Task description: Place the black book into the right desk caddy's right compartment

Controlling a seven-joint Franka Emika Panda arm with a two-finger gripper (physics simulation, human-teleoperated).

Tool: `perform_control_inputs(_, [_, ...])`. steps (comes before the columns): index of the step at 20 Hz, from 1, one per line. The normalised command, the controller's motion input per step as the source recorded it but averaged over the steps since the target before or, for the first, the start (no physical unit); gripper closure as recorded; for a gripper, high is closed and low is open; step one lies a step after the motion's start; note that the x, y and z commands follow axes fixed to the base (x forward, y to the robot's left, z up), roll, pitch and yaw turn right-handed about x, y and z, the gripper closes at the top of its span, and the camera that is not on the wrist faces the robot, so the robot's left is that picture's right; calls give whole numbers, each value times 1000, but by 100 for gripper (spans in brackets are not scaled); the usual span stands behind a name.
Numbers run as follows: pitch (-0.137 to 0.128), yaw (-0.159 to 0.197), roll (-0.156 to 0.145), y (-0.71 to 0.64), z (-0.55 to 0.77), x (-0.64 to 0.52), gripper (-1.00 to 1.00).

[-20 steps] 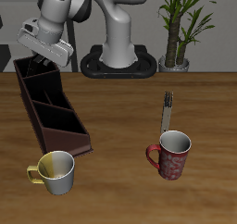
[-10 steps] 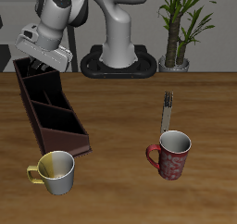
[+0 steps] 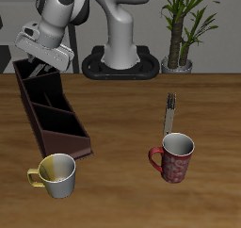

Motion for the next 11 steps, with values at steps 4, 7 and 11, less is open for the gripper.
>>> perform_control_inputs(4, [-17,12,-7,3,156,-4,-100])
perform_control_inputs(7, [-19,21,0,46,151,33,-100])
perform_control_inputs(11, [-29,66,31,235,130,-16,-100])
